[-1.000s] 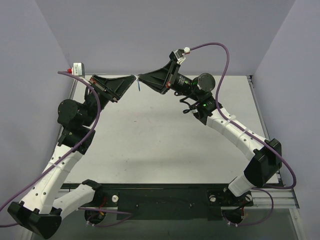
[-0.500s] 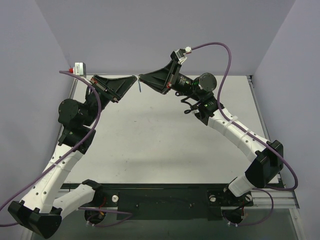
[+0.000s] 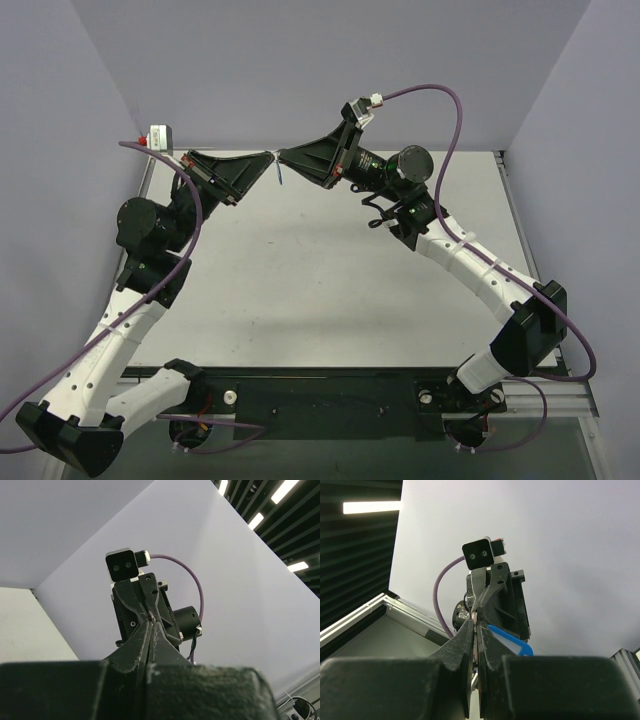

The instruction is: Remove the keys from the keyring

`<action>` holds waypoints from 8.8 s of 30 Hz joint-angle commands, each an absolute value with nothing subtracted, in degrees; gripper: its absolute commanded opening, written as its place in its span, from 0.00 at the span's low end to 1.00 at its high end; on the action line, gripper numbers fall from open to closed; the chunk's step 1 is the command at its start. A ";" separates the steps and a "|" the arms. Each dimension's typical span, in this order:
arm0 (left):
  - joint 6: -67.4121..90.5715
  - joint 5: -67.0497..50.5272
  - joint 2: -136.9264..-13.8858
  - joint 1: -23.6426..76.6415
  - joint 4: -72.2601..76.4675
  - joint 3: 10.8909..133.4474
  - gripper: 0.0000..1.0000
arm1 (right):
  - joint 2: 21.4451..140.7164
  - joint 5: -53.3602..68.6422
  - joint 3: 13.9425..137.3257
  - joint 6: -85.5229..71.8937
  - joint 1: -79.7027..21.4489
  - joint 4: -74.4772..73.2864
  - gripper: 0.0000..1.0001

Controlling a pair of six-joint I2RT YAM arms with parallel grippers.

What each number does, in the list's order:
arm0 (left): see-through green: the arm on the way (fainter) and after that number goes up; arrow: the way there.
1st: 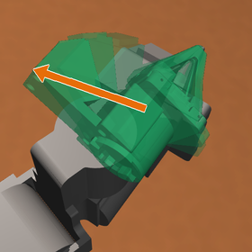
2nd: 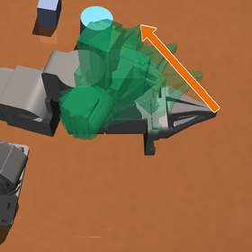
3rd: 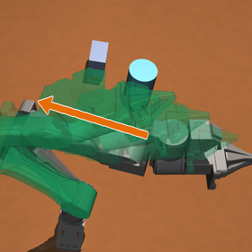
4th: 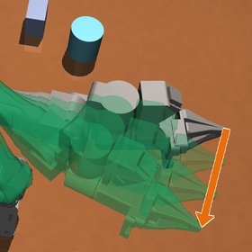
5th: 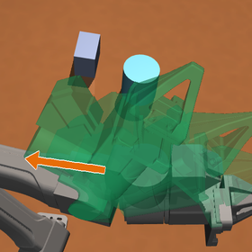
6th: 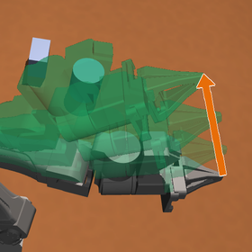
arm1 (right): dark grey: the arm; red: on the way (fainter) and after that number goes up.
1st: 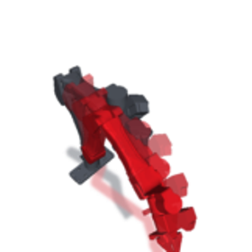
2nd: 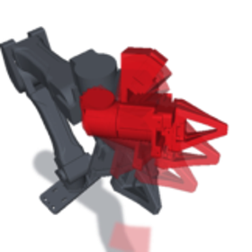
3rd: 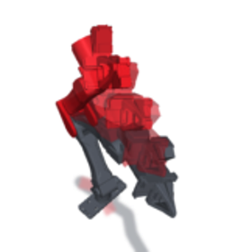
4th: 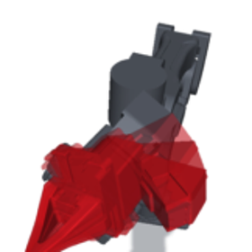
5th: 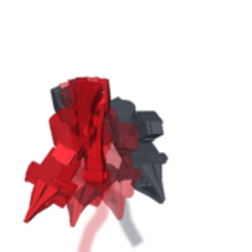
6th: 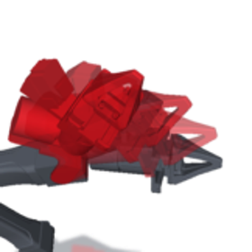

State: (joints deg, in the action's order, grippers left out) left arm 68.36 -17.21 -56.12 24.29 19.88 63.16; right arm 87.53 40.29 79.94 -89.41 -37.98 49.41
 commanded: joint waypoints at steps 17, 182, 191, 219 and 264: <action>64.34 -31.37 -60.82 24.79 5.28 69.34 0.00 | 79.98 46.93 81.39 -72.07 -38.67 30.42 0.00; 63.99 -36.12 -57.39 20.30 10.55 69.17 0.00 | 86.75 55.81 91.76 -70.40 -36.83 29.27 0.00; 58.63 -41.92 -57.66 20.57 0.62 71.46 0.00 | 84.99 57.56 89.21 -69.00 -36.83 27.07 0.00; 53.88 -55.71 -56.16 20.57 -13.00 71.28 0.00 | 82.62 66.36 85.52 -58.63 -41.04 12.75 0.00; 45.00 -51.25 -59.50 17.32 -29.97 77.69 0.78 | 81.47 67.86 83.23 -56.87 -38.23 11.25 0.00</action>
State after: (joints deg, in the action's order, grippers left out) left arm 46.81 -55.64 -59.88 19.11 -29.71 73.47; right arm 82.91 70.89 82.48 -57.95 -38.96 8.73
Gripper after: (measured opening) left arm 0.774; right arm 0.005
